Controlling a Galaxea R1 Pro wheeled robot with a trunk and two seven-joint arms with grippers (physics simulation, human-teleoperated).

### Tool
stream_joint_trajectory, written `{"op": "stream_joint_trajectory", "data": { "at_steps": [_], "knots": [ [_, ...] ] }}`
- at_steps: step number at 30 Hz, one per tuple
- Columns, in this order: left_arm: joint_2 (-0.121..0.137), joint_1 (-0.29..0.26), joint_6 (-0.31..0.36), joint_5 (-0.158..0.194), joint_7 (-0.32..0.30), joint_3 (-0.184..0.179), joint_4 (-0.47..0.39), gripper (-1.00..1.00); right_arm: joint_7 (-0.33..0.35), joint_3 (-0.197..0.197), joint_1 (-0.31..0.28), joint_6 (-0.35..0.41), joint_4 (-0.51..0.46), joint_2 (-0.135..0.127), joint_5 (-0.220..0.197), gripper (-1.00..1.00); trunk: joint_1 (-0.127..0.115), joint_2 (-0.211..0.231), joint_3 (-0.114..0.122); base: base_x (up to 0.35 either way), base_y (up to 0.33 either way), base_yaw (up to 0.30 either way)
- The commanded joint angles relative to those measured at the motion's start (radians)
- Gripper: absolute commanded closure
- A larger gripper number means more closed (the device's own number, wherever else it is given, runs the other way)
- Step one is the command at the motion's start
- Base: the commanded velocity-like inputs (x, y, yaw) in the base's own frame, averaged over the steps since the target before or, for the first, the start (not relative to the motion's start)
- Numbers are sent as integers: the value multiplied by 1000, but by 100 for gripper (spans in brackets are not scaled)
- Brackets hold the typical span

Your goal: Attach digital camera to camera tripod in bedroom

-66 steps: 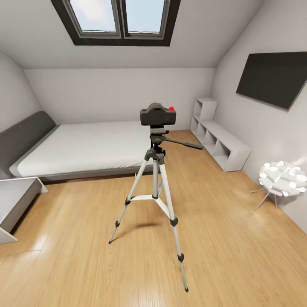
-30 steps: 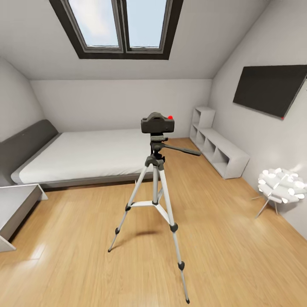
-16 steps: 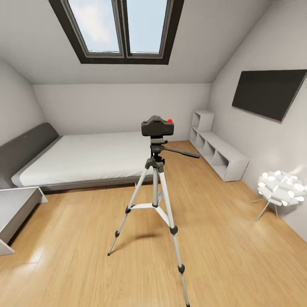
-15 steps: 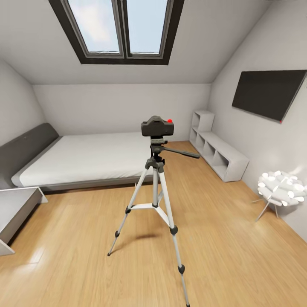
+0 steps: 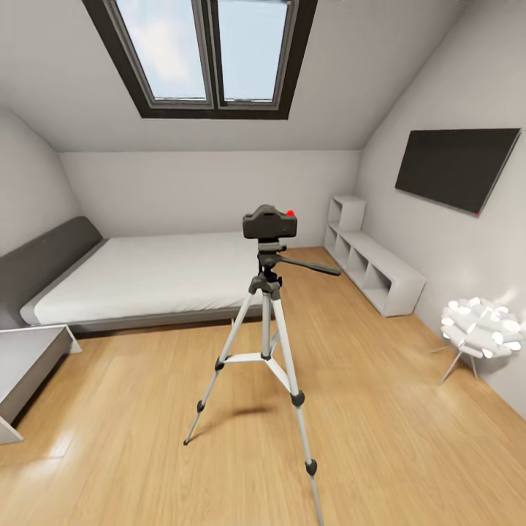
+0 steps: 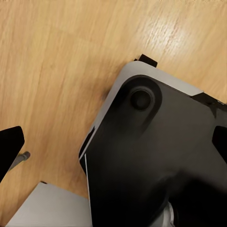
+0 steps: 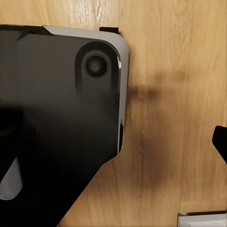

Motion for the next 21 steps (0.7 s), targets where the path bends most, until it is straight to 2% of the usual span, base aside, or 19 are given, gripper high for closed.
{"op": "stream_joint_trajectory", "data": {
  "at_steps": [1,21],
  "knots": [
    [0,0,-1,8,5,-9,-1,-100,2,-6,-2,-6,3,0,9,-100,1,-2,0,0,0,0],
    [0,-1,1,11,3,-9,5,-100,2,-6,-2,-8,3,-2,7,-100,1,-2,32,0,0,0]
  ]
}}
